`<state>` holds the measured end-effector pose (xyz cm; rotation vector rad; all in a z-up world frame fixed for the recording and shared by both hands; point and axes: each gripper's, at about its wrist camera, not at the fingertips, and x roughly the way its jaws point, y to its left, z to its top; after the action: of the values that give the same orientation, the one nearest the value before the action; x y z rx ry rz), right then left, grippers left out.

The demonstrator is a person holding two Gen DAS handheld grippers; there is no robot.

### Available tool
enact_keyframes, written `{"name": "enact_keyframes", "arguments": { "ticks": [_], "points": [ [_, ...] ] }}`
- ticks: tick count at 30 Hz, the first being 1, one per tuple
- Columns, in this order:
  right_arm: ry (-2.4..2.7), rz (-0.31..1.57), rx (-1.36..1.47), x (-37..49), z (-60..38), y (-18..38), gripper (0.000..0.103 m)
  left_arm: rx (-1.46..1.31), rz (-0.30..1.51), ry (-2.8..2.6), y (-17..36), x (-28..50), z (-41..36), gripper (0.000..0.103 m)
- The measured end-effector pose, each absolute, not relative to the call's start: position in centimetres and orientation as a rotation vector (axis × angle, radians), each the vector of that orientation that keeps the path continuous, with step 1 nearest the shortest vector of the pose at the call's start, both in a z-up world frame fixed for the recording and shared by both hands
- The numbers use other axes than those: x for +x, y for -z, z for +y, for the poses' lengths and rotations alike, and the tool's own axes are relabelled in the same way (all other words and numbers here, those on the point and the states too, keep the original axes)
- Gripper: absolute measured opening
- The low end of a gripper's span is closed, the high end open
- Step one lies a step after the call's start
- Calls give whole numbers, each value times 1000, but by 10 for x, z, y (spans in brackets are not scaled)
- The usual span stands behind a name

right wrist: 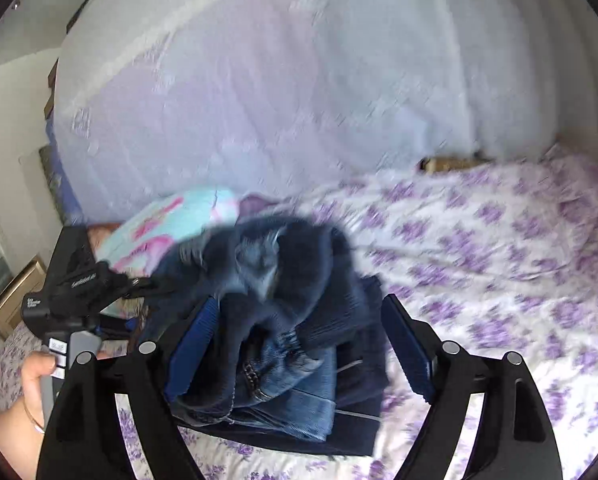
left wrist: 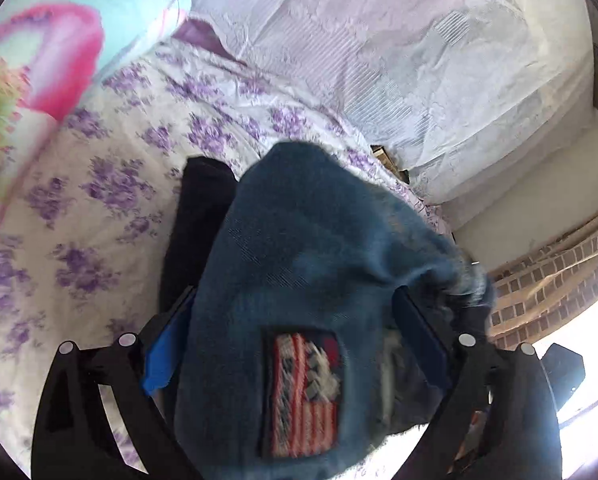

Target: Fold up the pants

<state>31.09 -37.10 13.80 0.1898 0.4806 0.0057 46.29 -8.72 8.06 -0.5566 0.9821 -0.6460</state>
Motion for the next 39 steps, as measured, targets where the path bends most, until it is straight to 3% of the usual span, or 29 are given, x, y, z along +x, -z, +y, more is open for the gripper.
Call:
{"name": "enact_keyframes", "arguments": {
  "ticks": [4, 7, 9, 13, 19, 30, 39],
  "points": [
    [57, 401, 108, 248, -355, -184, 89, -448, 857, 581, -130, 395, -67, 92],
    [31, 352, 93, 168, -334, -208, 99, -270, 718, 528, -171, 306, -62, 98],
    [23, 308, 108, 111, -331, -215, 100, -147, 613, 450, -188, 237, -57, 98],
    [-34, 279, 131, -3, -323, -215, 100, -72, 539, 515, -201, 102, -32, 98],
    [-10, 261, 60, -118, -302, -181, 100, -59, 430, 457, -184, -28, 12, 98],
    [167, 343, 86, -110, -261, -27, 100, 87, 567, 129, -13, -27, -6, 98],
    [195, 387, 23, -96, -255, -3, 100, 93, 526, 147, -7, -28, -8, 98]
  ]
}}
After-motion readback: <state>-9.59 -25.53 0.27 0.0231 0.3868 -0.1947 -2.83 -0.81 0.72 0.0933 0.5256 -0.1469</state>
